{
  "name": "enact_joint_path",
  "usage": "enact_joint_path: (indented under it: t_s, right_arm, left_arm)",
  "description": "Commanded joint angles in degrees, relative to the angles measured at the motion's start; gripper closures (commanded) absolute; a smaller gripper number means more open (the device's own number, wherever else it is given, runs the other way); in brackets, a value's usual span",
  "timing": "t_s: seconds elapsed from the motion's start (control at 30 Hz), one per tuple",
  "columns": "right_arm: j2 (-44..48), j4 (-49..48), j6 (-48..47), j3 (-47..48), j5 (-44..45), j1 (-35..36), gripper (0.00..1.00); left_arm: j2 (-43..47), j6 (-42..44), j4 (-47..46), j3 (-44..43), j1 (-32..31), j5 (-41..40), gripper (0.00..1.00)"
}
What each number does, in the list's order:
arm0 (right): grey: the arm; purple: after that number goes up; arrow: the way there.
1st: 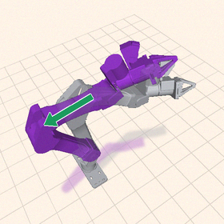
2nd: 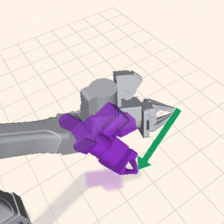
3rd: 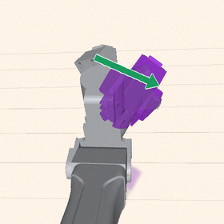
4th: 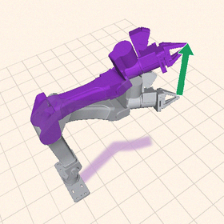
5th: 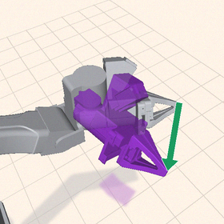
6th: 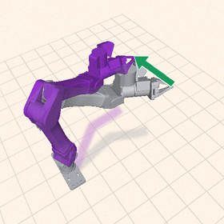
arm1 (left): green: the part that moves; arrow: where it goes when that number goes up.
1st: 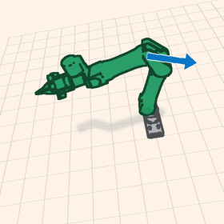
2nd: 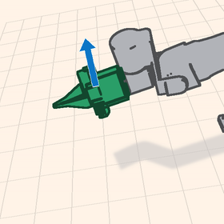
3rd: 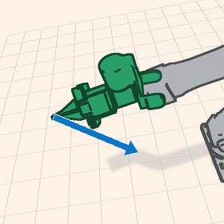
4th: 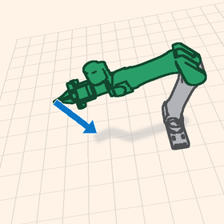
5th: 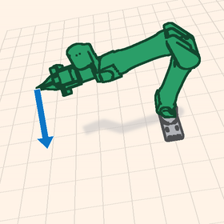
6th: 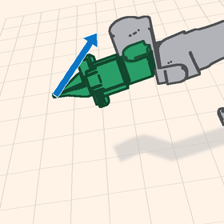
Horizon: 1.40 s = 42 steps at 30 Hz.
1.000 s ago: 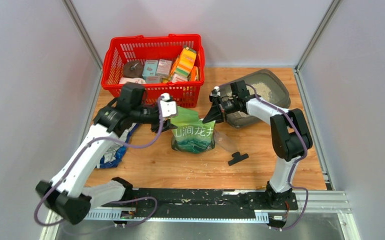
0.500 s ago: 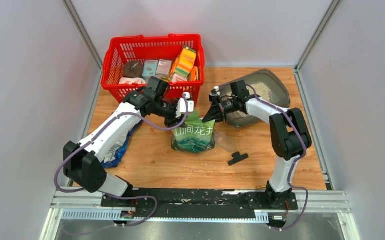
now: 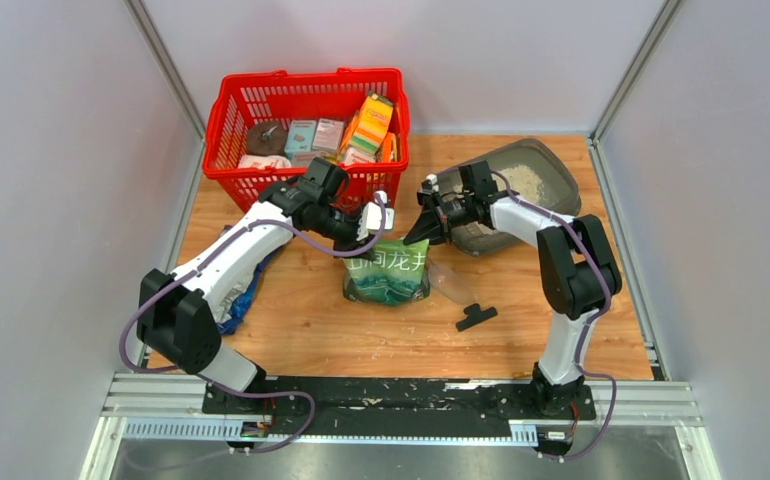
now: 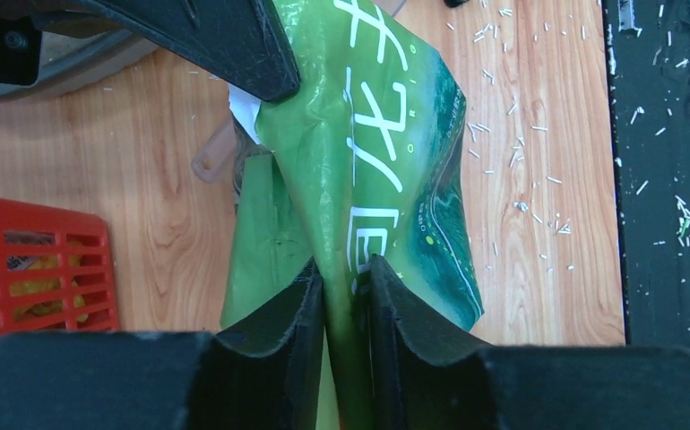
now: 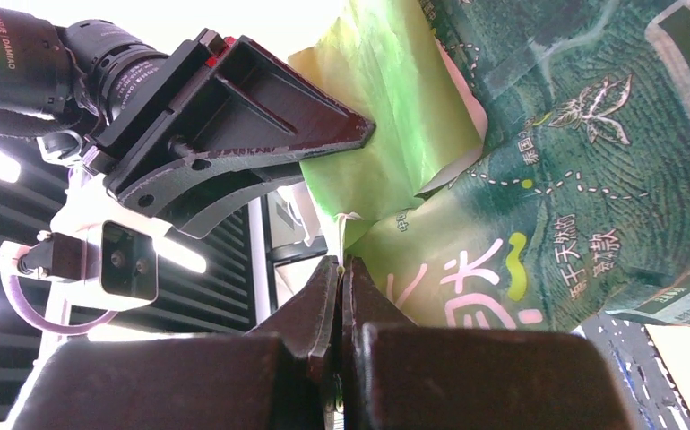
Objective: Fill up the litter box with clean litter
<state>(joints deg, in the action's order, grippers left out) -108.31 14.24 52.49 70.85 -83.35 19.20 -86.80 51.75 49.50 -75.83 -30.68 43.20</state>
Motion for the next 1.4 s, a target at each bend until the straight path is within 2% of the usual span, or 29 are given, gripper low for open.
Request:
enact_joint_path:
  t_s: [0.0, 0.07, 0.1, 0.13, 0.2, 0.23, 0.3, 0.33, 0.37, 0.4, 0.43, 0.47, 0.5, 0.53, 0.57, 0.6, 0.67, 0.73, 0.9, 1.0, 1.37]
  right_arm:
    - [-0.3, -3.2, 4.0, -0.4, 0.3, -0.3, 0.98]
    - [0.3, -3.2, 3.1, 0.8, 0.6, -0.7, 0.87]
    - [0.8, -2.9, 0.4, 1.6, 2.2, -1.0, 0.69]
    - [1.6, -2.6, -1.5, 3.3, 3.4, -2.2, 0.6]
    - [3.3, 2.3, -6.6, 5.7, 6.9, -3.8, 0.49]
    - [3.7, 4.9, -15.1, 9.6, 8.0, -5.4, 0.48]
    - [5.3, 20.2, -28.9, 15.4, 13.5, -7.0, 0.44]
    - [5.7, 25.8, -46.2, 18.9, 15.1, -7.0, 0.43]
    - [7.9, 36.0, -54.5, 23.6, 16.5, -6.9, 0.43]
    - [9.9, 38.2, -63.1, 23.9, 18.1, -6.2, 0.42]
    - [13.2, 39.0, -75.7, 22.4, 18.5, -5.8, 0.42]
    - [16.5, 36.0, -80.5, 16.1, 18.8, -5.4, 0.41]
    - [24.3, 31.9, -82.5, 12.0, 21.0, -4.0, 0.41]
    - [27.9, 22.8, -86.8, 7.9, 21.6, -3.1, 0.41]
    - [31.2, 19.0, -89.4, -0.6, 21.8, -2.2, 0.41]
    - [37.3, 16.4, -92.3, -3.8, 24.4, 0.5, 0.41]
    - [41.4, 9.2, -98.1, -9.9, 28.0, 3.6, 0.4]
    - [43.8, 3.2, -99.1, -15.1, 29.7, 6.4, 0.39]
    - [44.2, -4.1, -106.4, -19.0, 31.4, 9.9, 0.4]
    - [42.3, -2.3, -114.0, -19.0, 30.1, 10.5, 0.39]
    - [38.2, -3.8, -118.8, -19.5, 26.8, 11.7, 0.38]
  left_arm:
    - [1.0, -1.8, -1.2, 1.6, -0.2, 0.6, 0.74]
    - [1.1, -3.4, -2.4, 2.2, -0.2, 0.4, 0.81]
    - [1.1, -5.2, -2.6, 2.6, -0.2, 0.7, 0.82]
    - [1.1, -6.2, -2.7, 2.8, -0.2, 1.0, 0.83]
    - [1.2, -8.9, -3.7, 3.8, -0.2, 2.2, 0.85]
    - [1.4, -9.7, -4.2, 4.2, -0.2, 2.6, 0.87]
    - [2.0, -12.4, -6.2, 5.4, -0.2, 3.3, 0.88]
    - [2.3, -12.9, -7.1, 5.8, -0.2, 3.4, 0.89]
    - [2.4, -13.3, -7.4, 6.0, -0.2, 3.8, 0.89]
    - [2.8, -14.0, -7.5, 6.3, -0.2, 4.0, 0.89]
    - [3.0, -14.3, -7.7, 6.4, -0.2, 4.2, 0.89]
    - [3.1, -14.7, -7.7, 6.6, -0.2, 4.2, 0.89]
    - [3.7, -15.6, -8.1, 6.9, -0.2, 4.2, 0.89]
    - [4.1, -16.1, -8.8, 7.1, -0.2, 4.0, 0.89]
    - [4.6, -17.0, -9.2, 7.4, -0.2, 3.9, 0.89]
    - [5.0, -17.6, -9.7, 7.9, -0.2, 4.0, 0.89]
    - [5.5, -18.9, -10.6, 8.4, -0.2, 4.0, 0.89]
    - [5.6, -19.8, -11.2, 8.8, -0.2, 4.2, 0.89]
    - [6.0, -20.7, -11.1, 8.9, -0.2, 5.1, 0.89]
    - [5.9, -21.7, -11.9, 8.9, -0.2, 6.1, 0.89]
    - [5.2, -23.1, -12.4, 8.6, -0.2, 7.2, 0.89]
